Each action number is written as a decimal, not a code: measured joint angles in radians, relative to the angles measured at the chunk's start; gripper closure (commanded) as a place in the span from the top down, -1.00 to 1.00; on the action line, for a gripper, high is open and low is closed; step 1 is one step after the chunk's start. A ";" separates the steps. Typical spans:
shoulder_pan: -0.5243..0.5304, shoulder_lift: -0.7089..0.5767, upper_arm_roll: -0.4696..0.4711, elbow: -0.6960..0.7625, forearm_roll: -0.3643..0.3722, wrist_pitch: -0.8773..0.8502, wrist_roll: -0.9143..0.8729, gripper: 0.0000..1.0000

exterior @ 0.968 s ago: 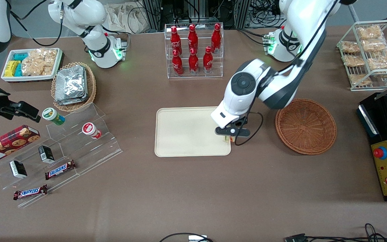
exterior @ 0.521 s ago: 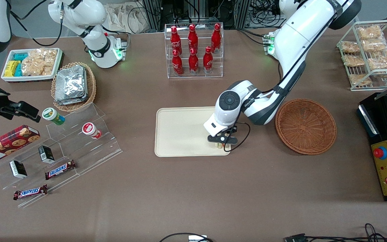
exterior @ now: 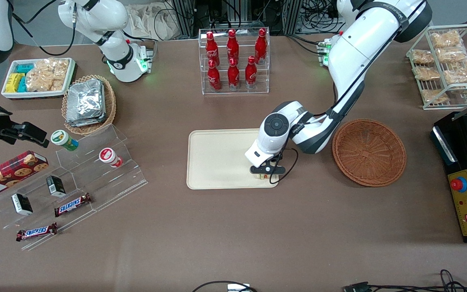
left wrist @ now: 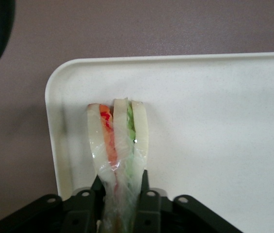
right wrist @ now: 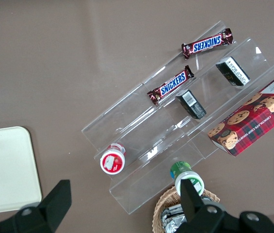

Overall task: Place sandwich from basket to tray
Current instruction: 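Lower the sandwich onto the tray and open the left gripper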

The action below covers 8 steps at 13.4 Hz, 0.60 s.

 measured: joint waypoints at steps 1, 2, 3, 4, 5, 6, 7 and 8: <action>0.000 0.000 -0.005 0.001 0.000 0.000 -0.007 1.00; 0.000 -0.001 -0.011 0.003 0.000 -0.005 -0.016 1.00; 0.000 -0.007 -0.020 0.008 0.000 -0.024 -0.035 1.00; 0.001 -0.020 -0.034 0.019 0.001 -0.059 -0.071 1.00; 0.001 -0.042 -0.053 0.031 0.001 -0.096 -0.110 1.00; 0.000 -0.076 -0.071 0.044 0.002 -0.135 -0.141 1.00; 0.000 -0.115 -0.085 0.057 0.001 -0.183 -0.158 1.00; 0.000 -0.160 -0.095 0.075 0.001 -0.245 -0.167 1.00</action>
